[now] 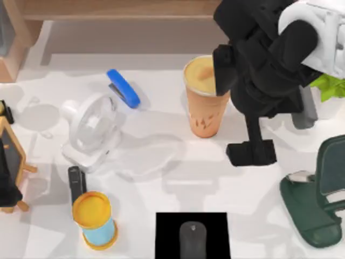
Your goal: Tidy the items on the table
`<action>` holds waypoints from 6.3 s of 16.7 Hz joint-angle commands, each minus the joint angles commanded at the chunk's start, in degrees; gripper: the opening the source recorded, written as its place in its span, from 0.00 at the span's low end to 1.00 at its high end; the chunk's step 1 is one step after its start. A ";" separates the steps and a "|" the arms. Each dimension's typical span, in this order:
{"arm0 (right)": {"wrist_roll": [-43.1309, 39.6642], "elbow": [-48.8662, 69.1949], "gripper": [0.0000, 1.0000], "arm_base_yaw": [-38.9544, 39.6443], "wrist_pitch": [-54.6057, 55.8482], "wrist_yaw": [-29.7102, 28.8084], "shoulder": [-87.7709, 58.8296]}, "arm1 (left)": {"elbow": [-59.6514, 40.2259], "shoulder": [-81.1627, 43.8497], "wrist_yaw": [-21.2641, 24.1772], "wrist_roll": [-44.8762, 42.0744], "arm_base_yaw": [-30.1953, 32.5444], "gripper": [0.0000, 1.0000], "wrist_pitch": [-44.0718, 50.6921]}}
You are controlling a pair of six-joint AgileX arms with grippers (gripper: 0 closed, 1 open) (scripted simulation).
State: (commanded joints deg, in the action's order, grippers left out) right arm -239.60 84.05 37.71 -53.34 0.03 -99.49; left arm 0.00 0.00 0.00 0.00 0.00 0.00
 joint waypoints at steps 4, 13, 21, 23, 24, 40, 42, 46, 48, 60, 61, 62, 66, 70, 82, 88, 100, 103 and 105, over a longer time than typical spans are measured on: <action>27.52 0.58 1.00 -9.11 -1.42 0.17 4.18 | 0.00 0.00 0.00 0.00 0.00 1.00 0.00; 92.58 -9.66 1.00 -28.18 -5.39 1.00 10.41 | 0.00 0.00 0.00 0.00 0.00 1.00 0.00; 159.86 -28.67 1.00 -44.65 -6.61 0.73 19.93 | 0.00 0.00 0.00 0.00 0.00 1.00 0.00; 173.36 -33.25 1.00 -47.59 -6.52 0.75 22.21 | 0.00 0.00 0.00 0.00 0.00 1.00 0.00; 179.38 -35.38 1.00 -48.89 -6.43 0.78 23.27 | 0.00 0.00 0.00 0.00 0.00 1.00 0.00; 205.43 -44.91 1.00 -56.01 -4.37 1.05 29.07 | 0.00 0.00 0.00 0.00 0.00 1.00 0.00; 205.66 -46.81 1.00 -55.97 -1.04 1.05 27.59 | 0.00 0.00 0.00 0.00 0.00 1.00 0.00; 206.00 -52.50 1.00 -55.69 10.39 1.07 22.79 | 0.00 0.00 0.00 0.00 0.00 1.00 0.00; 206.12 -54.74 1.00 -55.60 14.27 1.07 20.84 | 0.00 0.00 0.00 0.00 0.00 1.00 0.00; 206.15 -55.66 0.47 -55.57 15.69 1.07 19.98 | 0.00 0.00 0.00 0.00 0.00 1.00 0.00; 206.15 -55.66 0.40 -55.57 15.69 1.07 19.98 | 0.00 0.00 0.00 0.00 0.00 1.00 0.00; 206.15 -55.66 0.32 -55.57 15.69 1.07 19.98 | 0.00 0.00 0.00 0.00 0.00 1.00 0.00; 206.15 -55.66 0.02 -55.57 15.69 1.07 19.98 | 0.00 0.00 0.00 0.00 0.00 1.00 0.00; 206.15 -55.66 0.00 -55.57 15.69 1.07 19.98 | 0.00 0.00 0.00 0.00 0.00 1.00 0.00; 206.16 -50.26 0.00 -55.61 5.06 1.22 25.76 | 0.00 0.00 0.00 0.00 0.00 1.00 0.00; 206.97 -49.66 0.00 -55.29 4.98 0.51 26.55 | 0.00 0.00 0.00 0.00 0.00 1.00 0.00; 241.51 -48.94 0.00 -11.93 10.23 -31.19 65.01 | 0.00 0.00 0.00 0.00 0.00 1.00 0.00; 249.45 -51.64 0.00 0.29 12.54 -33.22 72.83 | 0.00 0.00 0.00 0.00 0.00 1.00 0.00; 252.84 -53.47 0.00 5.58 14.16 -32.26 75.45 | 0.00 0.00 0.00 0.00 0.00 1.00 0.00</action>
State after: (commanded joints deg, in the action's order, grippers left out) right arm 13.23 30.58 43.29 -39.17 -32.24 -24.04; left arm 0.00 0.00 0.00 0.00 0.00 0.00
